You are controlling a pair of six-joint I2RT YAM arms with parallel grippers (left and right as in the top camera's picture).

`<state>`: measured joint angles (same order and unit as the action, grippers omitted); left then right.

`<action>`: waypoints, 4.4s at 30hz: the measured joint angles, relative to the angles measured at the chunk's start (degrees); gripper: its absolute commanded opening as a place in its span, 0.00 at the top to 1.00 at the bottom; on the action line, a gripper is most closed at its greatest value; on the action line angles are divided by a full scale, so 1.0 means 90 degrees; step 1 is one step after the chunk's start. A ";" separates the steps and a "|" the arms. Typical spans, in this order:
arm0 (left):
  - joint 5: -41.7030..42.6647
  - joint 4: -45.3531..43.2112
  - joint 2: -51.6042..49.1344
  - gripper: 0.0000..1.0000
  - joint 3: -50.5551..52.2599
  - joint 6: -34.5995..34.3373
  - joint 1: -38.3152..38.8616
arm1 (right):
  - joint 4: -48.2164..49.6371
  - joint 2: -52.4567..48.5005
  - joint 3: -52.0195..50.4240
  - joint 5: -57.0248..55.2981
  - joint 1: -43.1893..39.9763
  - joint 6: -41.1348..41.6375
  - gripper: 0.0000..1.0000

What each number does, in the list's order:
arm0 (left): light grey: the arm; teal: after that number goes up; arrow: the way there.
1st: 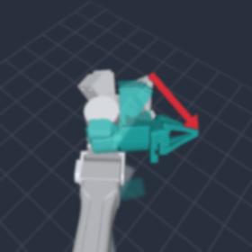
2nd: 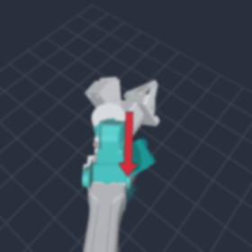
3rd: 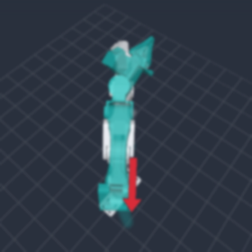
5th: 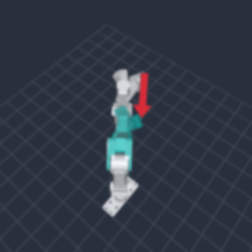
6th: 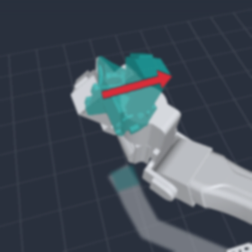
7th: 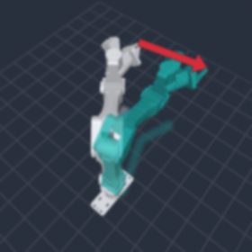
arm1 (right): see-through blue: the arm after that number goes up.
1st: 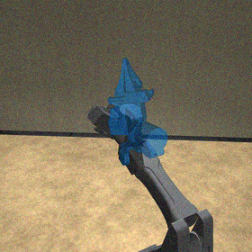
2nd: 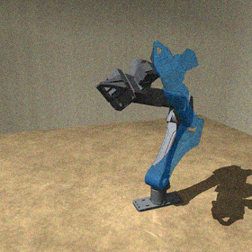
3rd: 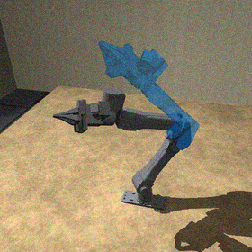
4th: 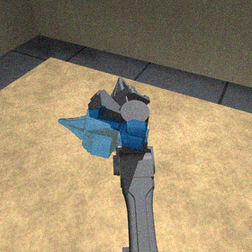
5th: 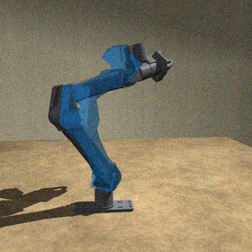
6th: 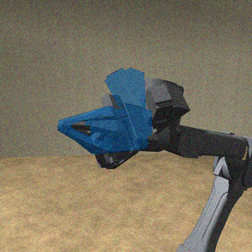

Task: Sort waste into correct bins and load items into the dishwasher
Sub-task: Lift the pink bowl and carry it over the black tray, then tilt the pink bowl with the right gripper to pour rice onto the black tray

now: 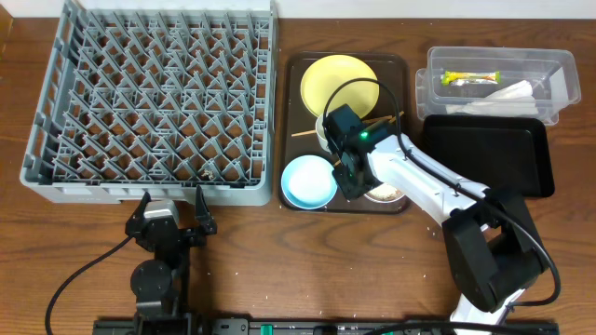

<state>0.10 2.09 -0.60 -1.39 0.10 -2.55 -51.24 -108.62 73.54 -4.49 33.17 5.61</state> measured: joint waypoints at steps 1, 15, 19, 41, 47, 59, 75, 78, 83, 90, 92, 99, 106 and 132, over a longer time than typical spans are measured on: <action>0.0000 0.0000 0.0002 0.04 0.0000 0.0000 0.0000 | 0.0017 0.0000 -0.0056 0.0000 0.0000 0.0000 0.77; 0.0000 0.0000 0.0000 0.04 0.0000 0.0000 0.0000 | -0.0075 0.0007 -0.0180 -0.0022 0.0000 -0.0002 0.99; -0.0002 0.0000 0.0000 0.04 0.0000 0.0000 0.0000 | -0.0483 0.0168 -0.0085 0.0165 -0.0015 0.0000 0.99; 0.0000 0.0000 0.0000 0.04 0.0000 0.0000 0.0000 | -0.0610 0.2229 0.0204 0.3893 -0.4558 -0.0697 0.99; -0.0002 0.0000 0.0000 0.04 0.0000 0.0000 0.0000 | -0.0488 0.2035 0.0204 0.5044 -0.5549 -0.1030 0.99; 0.0000 0.0000 0.0000 0.04 0.0000 0.0000 0.0000 | -0.0648 0.0772 0.0202 0.7298 -0.6314 -0.1950 0.99; 0.0000 0.0000 0.0002 0.04 0.0000 0.0000 0.0000 | -0.0945 -0.0629 0.0199 0.9107 -0.7305 -0.2659 0.99; -0.0002 0.0000 0.0000 0.04 0.0000 0.0000 0.0000 | -0.0974 -0.0699 0.0199 0.9381 -0.7548 -0.2645 0.99; 0.0000 0.0000 0.0002 0.04 0.0000 0.0000 0.0000 | -0.0933 -0.0699 0.0199 0.9862 -0.7868 -0.2528 0.99; 0.0000 0.0000 0.0000 0.04 0.0000 0.0000 0.0000 | -0.0882 -0.0699 0.0199 1.0083 -0.8017 -0.2504 0.99; 0.0000 0.0000 0.0002 0.04 0.0000 0.0000 0.0000 | -0.0882 -0.0699 0.0199 1.0117 -0.8017 -0.2504 0.99; 0.0000 0.0000 0.0000 0.04 0.0000 0.0000 0.0000 | -0.0877 -0.0699 0.0199 1.0120 -0.7842 -0.2504 0.99; -0.0002 0.0000 0.0000 0.04 0.0000 0.0000 0.0000 | -0.0906 -0.0699 0.0199 1.0091 -0.7635 -0.2511 0.99; 0.0000 0.0000 0.0000 0.04 0.0000 0.0000 0.0000 | -0.2499 -0.0699 0.0197 1.0081 -0.7745 -0.3587 0.99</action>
<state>0.10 2.09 -0.60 -1.39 0.10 -2.55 -73.73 -114.91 75.31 86.24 -36.53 -26.68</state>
